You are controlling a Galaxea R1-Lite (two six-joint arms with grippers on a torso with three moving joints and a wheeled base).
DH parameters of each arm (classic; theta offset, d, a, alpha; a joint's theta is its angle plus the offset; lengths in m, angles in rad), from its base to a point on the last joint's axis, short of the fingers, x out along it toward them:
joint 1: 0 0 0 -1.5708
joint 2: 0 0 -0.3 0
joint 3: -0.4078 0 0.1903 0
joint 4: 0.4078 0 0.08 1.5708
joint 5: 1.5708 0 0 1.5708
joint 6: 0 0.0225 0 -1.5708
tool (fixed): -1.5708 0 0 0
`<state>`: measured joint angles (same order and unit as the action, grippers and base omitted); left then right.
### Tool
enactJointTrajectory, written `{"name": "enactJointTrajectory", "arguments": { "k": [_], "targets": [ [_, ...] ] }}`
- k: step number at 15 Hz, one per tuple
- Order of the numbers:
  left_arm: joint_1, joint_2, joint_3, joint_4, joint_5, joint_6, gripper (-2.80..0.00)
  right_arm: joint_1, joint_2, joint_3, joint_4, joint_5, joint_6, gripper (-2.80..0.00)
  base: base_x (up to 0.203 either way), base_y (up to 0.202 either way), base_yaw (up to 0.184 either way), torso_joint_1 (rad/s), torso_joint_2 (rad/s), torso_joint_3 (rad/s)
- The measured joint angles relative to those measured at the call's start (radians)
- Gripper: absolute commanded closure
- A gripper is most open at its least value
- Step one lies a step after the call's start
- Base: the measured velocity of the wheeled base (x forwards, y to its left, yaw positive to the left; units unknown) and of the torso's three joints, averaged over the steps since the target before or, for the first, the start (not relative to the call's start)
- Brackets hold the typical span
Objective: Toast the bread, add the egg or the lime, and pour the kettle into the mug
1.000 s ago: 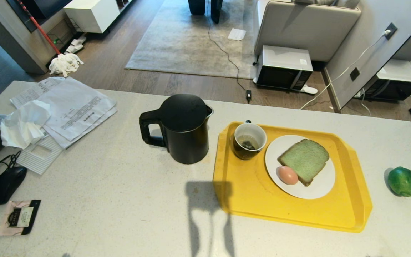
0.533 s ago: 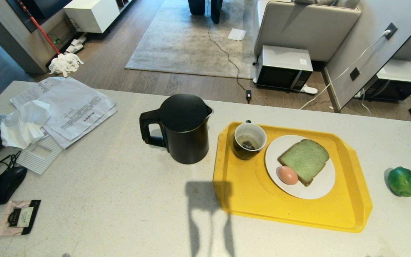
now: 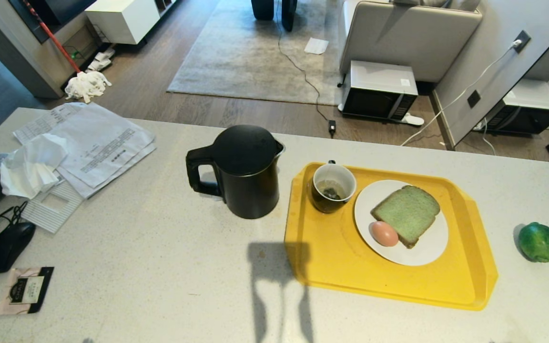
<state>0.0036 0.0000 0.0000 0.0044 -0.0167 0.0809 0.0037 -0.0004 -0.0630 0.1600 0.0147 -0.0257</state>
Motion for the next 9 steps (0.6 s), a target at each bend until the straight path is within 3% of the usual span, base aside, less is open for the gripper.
{"name": "enactJointTrajectory", "arguments": {
  "k": [9],
  "targets": [
    [0.0, 0.0, 0.0, 0.0, -0.001, 0.0, 0.0, 0.0, 0.0, 0.0, 0.0, 0.0, 0.0, 0.0, 0.0, 0.0, 0.0, -0.056, 0.12, 0.057]
  ]
}}
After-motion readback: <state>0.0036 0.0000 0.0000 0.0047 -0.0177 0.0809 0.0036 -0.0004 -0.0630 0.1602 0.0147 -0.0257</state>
